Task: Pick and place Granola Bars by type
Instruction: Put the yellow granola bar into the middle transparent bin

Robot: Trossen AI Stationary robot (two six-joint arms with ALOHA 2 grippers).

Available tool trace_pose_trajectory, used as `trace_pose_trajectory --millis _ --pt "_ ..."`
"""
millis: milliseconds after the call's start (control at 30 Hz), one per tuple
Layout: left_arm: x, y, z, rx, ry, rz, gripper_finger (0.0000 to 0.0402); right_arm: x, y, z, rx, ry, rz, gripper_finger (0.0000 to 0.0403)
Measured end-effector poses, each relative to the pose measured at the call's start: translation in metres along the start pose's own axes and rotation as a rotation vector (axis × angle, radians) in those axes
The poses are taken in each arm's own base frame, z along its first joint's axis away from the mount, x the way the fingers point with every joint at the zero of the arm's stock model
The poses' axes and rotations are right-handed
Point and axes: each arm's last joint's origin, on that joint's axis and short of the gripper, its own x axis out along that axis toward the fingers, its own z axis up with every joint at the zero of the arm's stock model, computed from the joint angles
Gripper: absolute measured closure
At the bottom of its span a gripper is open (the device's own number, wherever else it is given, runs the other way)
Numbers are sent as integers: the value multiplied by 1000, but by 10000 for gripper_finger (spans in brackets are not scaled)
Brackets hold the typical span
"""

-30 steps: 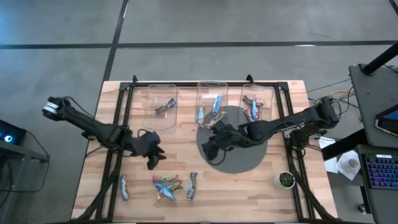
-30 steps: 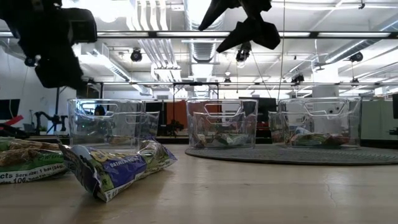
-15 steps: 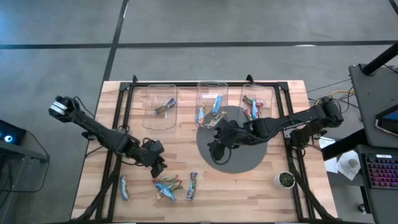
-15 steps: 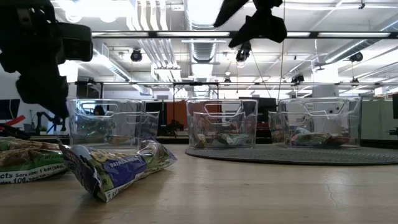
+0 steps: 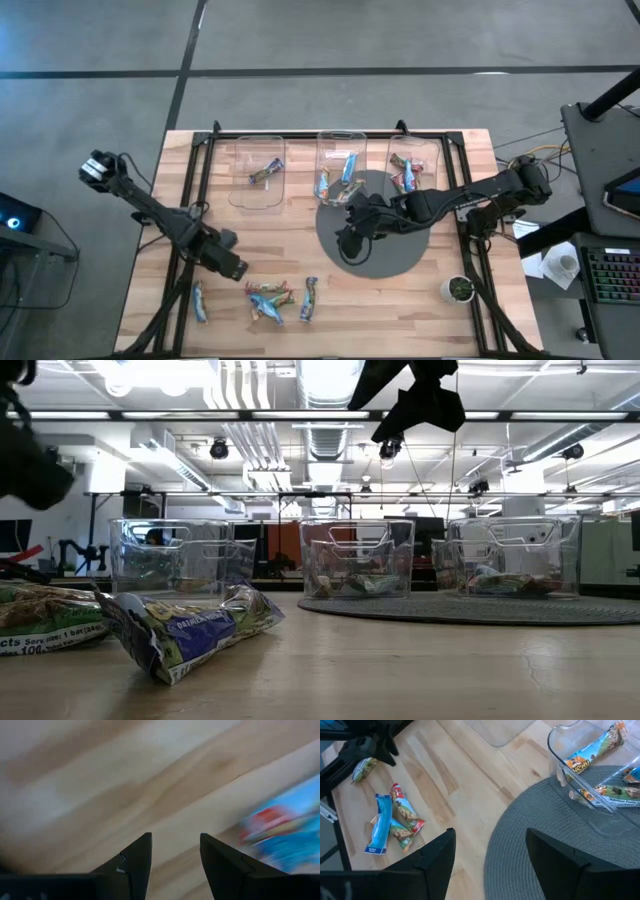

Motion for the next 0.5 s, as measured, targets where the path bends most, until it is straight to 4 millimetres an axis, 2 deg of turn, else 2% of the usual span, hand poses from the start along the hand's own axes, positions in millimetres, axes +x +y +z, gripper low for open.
trace_pose_trajectory --millis 100,333,500 --pt "0 8 -7 -5 99 85 252 0 0 0 -1 1 -1 172" --pt "-4 8 -22 11 234 124 252 1 -1 -1 -2 -13 -18 172" --pt "-8 5 -28 -49 237 130 252 1 -2 -1 -2 -15 -21 172"
